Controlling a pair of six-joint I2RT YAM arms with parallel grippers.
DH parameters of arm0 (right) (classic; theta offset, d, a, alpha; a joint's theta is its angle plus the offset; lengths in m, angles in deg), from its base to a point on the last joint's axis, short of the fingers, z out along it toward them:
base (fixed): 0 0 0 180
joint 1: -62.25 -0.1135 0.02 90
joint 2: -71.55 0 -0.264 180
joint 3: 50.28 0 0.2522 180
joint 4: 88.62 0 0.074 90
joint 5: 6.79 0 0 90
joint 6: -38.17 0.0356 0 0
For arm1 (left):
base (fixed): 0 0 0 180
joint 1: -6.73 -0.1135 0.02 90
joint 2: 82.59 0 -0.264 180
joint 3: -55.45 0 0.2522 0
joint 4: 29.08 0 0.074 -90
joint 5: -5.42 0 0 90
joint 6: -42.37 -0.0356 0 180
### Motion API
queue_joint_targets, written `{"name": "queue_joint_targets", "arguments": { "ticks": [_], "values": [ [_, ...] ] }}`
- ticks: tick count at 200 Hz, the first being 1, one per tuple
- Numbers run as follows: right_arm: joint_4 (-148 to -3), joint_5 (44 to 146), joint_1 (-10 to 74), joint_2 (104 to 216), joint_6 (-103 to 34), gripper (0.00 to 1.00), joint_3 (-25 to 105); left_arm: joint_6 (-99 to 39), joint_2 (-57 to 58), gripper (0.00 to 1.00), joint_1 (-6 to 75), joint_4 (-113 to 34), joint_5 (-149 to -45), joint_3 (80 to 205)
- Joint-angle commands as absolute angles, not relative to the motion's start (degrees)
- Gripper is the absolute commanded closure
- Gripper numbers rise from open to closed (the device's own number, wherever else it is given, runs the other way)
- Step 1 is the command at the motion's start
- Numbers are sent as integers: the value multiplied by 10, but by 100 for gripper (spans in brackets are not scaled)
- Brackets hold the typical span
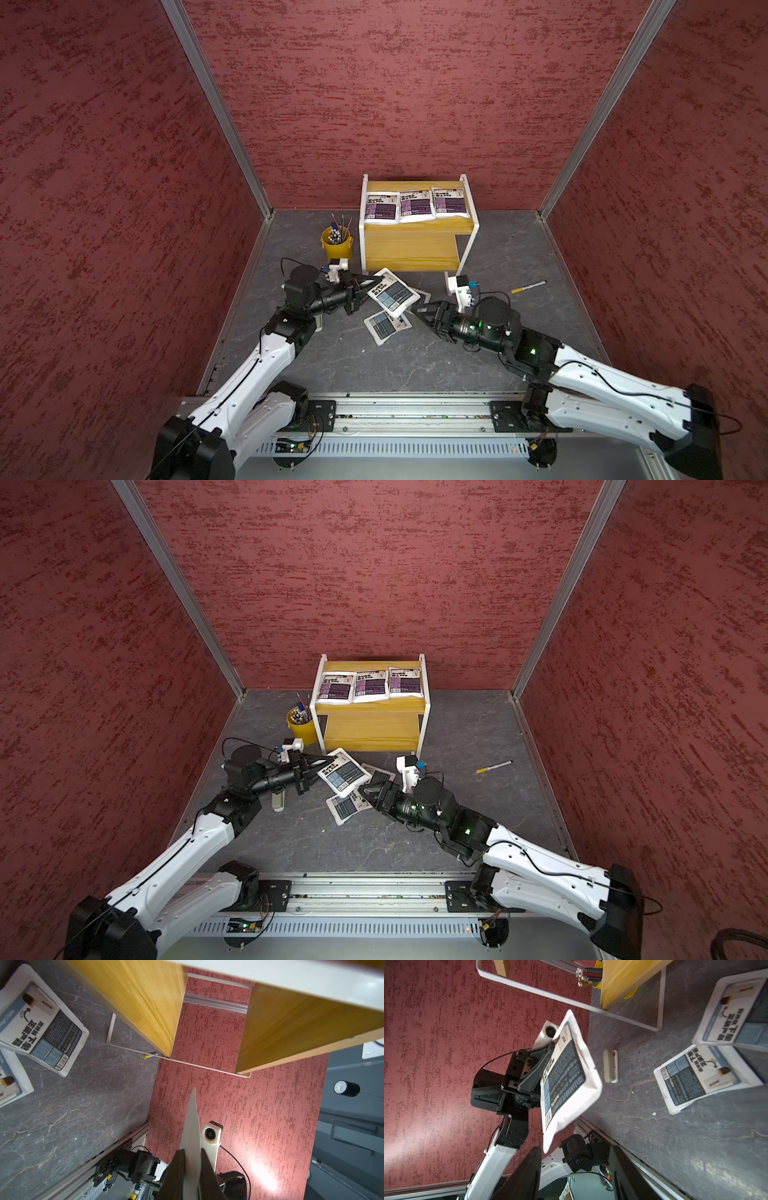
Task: Place the bagged coffee beans on the shelf by color
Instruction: Place the bagged coffee beans on the shelf.
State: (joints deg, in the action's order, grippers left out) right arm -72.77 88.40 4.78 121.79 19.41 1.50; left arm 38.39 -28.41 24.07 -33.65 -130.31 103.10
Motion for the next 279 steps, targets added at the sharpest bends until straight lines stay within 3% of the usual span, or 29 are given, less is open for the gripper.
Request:
{"name": "queue_joint_targets", "arguments": {
  "ticks": [1, 37, 77, 132, 176, 253, 279],
  "values": [
    [-614, 868, 61, 1187, 147, 38, 52, 345, -274, 86, 217, -342, -1392, 1048],
    [-525, 982, 128, 1200, 79, 23, 115, 345, -245, 86, 191, -283, -1479, 1050],
    [-550, 1153, 165, 1288, 40, 21, 182, 404, -215, 86, 178, -129, -1539, 1048],
    [-672, 1202, 166, 1353, 86, 24, 195, 463, -192, 86, 177, -6, -1571, 1055],
    [-730, 1206, 166, 1368, 112, 37, 179, 472, -184, 86, 178, 8, -1581, 1055],
    [-757, 1201, 165, 1368, 129, 81, 150, 473, -170, 86, 177, 14, -1582, 1056],
    [-756, 1199, 165, 1366, 127, 87, 146, 471, -172, 86, 177, 5, -1581, 1056]
  ]
}}
